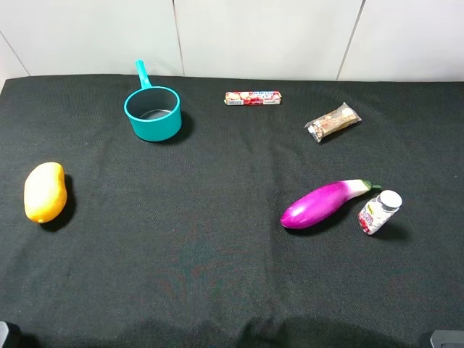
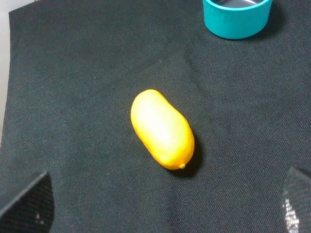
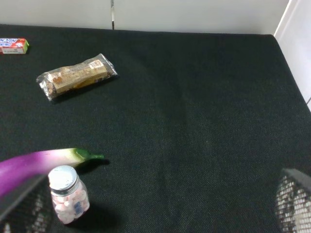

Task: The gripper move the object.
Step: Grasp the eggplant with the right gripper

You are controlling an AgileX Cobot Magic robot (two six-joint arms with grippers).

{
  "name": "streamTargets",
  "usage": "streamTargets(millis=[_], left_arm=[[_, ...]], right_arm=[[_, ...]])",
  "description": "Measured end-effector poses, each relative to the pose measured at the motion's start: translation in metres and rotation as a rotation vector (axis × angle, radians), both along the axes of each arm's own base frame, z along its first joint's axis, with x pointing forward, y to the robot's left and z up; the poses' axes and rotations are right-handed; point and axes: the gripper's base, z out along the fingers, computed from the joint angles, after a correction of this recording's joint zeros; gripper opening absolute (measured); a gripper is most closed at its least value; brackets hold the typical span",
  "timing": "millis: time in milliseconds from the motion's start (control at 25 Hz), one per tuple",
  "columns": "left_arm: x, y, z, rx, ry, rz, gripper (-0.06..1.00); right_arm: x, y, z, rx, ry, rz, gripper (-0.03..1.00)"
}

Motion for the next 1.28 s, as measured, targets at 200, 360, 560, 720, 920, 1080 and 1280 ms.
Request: streamTargets(millis=[200, 360, 560, 720, 920, 1080, 1280], left_arm=[[0.0000, 0.0000, 0.0000, 0.000, 0.000, 0.000, 0.99], [0.0000, 0.0000, 0.0000, 0.000, 0.000, 0.000, 0.99], [0.0000, 0.0000, 0.0000, 0.000, 0.000, 0.000, 0.99], [0.0000, 0.0000, 0.0000, 0.000, 0.000, 0.000, 0.99], [0.0000, 0.0000, 0.0000, 0.000, 0.000, 0.000, 0.99], [0.0000, 0.0000, 0.0000, 0.000, 0.000, 0.000, 0.99], [0.0000, 0.0000, 0.0000, 0.000, 0.000, 0.000, 0.99]], right_arm=[[0.0000, 0.0000, 0.0000, 0.000, 0.000, 0.000, 0.69], [0.0000, 0.0000, 0.0000, 0.000, 0.000, 0.000, 0.69], [0.0001, 0.0000, 0.0002, 0.000, -0.003, 0.000, 0.69], [0.0013, 0.0005, 0.0027, 0.004, -0.033, 0.004, 0.69], [0.0034, 0.0051, 0.0075, 0.061, -0.091, 0.034, 0.69], [0.0038, 0.0074, 0.0088, 0.080, -0.105, 0.054, 0.69], [0.0093, 0.0096, 0.0097, 0.048, -0.071, 0.090, 0.69]])
